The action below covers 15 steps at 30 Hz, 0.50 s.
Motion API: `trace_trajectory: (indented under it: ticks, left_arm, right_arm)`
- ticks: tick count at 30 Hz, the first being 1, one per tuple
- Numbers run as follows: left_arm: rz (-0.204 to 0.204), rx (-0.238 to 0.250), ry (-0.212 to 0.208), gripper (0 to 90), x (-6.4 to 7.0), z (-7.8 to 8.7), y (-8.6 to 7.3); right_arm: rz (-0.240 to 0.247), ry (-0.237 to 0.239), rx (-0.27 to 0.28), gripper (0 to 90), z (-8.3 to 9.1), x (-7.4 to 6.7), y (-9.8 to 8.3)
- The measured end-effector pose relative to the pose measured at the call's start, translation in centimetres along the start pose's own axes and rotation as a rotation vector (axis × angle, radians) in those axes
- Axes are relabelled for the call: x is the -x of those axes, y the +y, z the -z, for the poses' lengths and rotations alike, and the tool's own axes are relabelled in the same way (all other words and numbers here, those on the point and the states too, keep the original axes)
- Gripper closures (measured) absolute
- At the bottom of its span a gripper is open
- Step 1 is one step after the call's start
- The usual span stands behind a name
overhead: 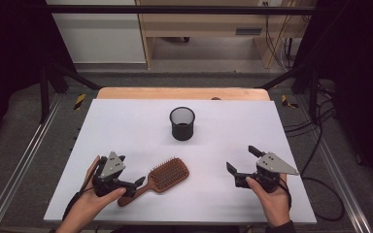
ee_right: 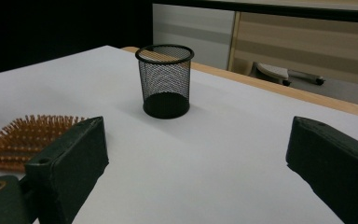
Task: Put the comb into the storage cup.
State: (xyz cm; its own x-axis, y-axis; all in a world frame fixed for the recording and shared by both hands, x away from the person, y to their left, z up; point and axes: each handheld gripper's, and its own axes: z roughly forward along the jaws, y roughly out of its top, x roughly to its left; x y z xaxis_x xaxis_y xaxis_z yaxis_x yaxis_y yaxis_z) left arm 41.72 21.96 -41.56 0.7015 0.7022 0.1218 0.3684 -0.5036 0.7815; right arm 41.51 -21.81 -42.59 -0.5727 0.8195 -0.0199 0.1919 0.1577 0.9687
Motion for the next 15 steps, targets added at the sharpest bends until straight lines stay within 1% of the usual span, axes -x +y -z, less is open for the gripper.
trace_trajectory:
  ticks: [2, 3, 4, 5, 6, 7, 8, 9, 11, 15]
  left_arm:
    - [-0.004, -0.045, -0.018, 4.2, 0.1, -0.4, 0.4]
    - [-0.024, -0.071, -0.043, 4.8, 0.3, -0.7, 0.5]
    - [-0.024, -0.071, -0.043, 7.5, 0.3, -0.7, 0.5]
    - [-0.063, -0.146, -0.075, 8.1, 0.6, -1.4, 0.7]
    - [-0.074, -0.18, -0.082, 7.2, 0.7, -1.7, 0.7]
    - [-0.077, -0.203, -0.086, 7.0, 0.8, -2.1, 0.7]
    - [-0.077, -0.203, -0.086, 7.1, 0.8, -2.1, 0.7]
    - [-0.07, -0.229, -0.087, 7.1, 0.8, -2.6, 0.8]
    - [-0.061, -0.244, -0.089, 7.2, 0.9, -3.1, 1.0]
    - [-0.078, -0.272, -0.095, 7.2, 1.0, -3.6, 1.2]
  right_arm:
    - [0.003, -0.009, -0.013, 6.0, 0.2, 0.1, -0.4]
    - [-0.001, -0.012, -0.02, 6.1, 0.1, 0.2, -0.6]
    - [-0.005, -0.014, -0.025, 6.2, 0.0, 0.2, -0.7]
    - [-0.003, -0.02, -0.029, 6.2, -0.1, 0.2, -0.7]
    - [0.001, -0.023, -0.03, 6.4, -0.2, 0.2, -0.7]
    - [0.008, -0.03, -0.034, 6.6, -0.3, 0.2, -0.7]
    - [0.016, -0.037, -0.035, 6.6, -0.3, 0.2, -0.7]
    - [0.018, -0.041, -0.035, 6.6, -0.3, 0.2, -0.7]
    - [0.014, -0.045, -0.038, 6.5, -0.3, 0.3, -0.8]
    - [0.006, -0.047, -0.049, 6.6, -0.5, 0.5, -1.0]
